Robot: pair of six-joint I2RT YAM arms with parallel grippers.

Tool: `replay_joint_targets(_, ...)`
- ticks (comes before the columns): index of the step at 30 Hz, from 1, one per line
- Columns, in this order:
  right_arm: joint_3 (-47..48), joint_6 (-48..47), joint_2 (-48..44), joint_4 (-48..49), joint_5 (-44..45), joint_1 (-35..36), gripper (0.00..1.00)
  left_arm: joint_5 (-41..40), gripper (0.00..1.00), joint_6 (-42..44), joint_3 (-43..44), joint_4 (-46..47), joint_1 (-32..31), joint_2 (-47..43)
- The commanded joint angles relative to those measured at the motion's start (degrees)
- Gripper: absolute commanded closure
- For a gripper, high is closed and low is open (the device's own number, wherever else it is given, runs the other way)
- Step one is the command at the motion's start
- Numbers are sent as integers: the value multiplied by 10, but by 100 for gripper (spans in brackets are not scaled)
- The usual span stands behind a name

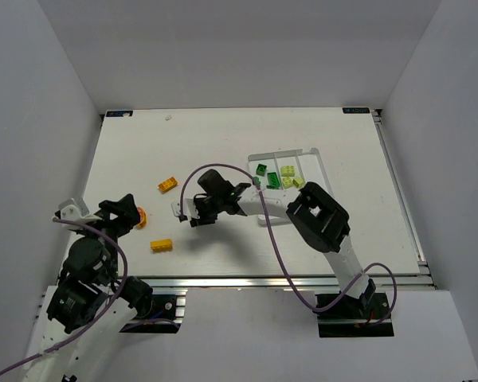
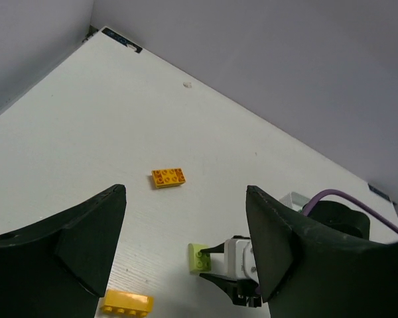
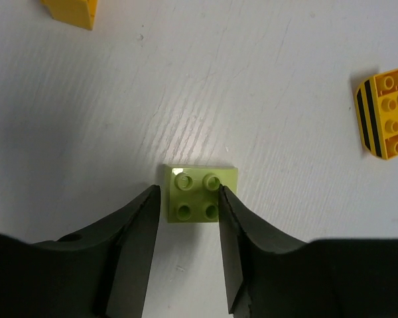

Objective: Sort the legos into containers by color

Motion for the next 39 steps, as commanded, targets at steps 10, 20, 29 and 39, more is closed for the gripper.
replay_joint_targets(10, -118, 73, -72, -22, 23, -9, 39, 52, 18, 20, -4, 14, 2, 49)
replay_joint_targets(20, -134, 246, -154, 1, 16, -23, 36, 58, 18, 21, -5, 17, 2, 59)
replay_joint_targets(29, -94, 524, -169, -5, 148, -31, 21, 59, 18, 21, -5, 18, 2, 55)
replay_joint_targets(39, -14, 741, -98, -141, 241, -9, 20, 59, 18, 22, -6, 20, 2, 55)
